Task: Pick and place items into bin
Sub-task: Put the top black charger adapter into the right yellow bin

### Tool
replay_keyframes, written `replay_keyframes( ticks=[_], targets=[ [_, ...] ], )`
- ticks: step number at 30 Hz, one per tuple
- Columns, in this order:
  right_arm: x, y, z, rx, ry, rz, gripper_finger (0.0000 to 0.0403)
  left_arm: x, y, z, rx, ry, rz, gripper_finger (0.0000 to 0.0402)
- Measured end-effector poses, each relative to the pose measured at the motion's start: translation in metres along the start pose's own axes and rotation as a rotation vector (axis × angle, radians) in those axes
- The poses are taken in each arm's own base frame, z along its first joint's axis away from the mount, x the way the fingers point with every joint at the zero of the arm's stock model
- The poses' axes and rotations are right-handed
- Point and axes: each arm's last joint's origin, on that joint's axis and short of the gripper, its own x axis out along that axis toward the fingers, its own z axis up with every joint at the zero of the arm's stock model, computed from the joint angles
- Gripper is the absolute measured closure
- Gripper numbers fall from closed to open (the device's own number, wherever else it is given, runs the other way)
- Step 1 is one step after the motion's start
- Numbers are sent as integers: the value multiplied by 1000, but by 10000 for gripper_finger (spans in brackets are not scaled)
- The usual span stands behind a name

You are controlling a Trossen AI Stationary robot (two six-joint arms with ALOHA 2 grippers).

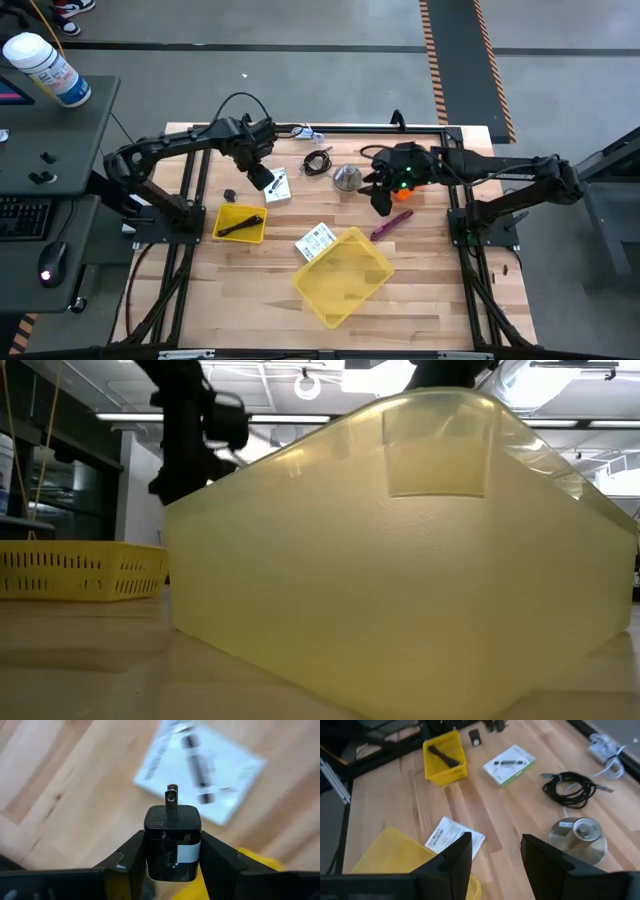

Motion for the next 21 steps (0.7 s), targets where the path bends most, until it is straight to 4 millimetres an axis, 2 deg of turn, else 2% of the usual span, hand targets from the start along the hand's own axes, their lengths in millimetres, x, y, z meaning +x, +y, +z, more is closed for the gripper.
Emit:
replay_keyframes(
  ticks=[8, 13, 21],
  targets=[
    [-21, 0, 2, 4, -62, -4, 243, -49, -59, 3, 98, -148, -141, 269],
    [-37, 6, -3, 2, -65, 10, 242, -73, -96, 4, 167, -282, -237, 270],
    [-71, 17, -22, 1, -52, -15, 230, -88, -141, -4, 250, -425, -372, 270]
  ],
)
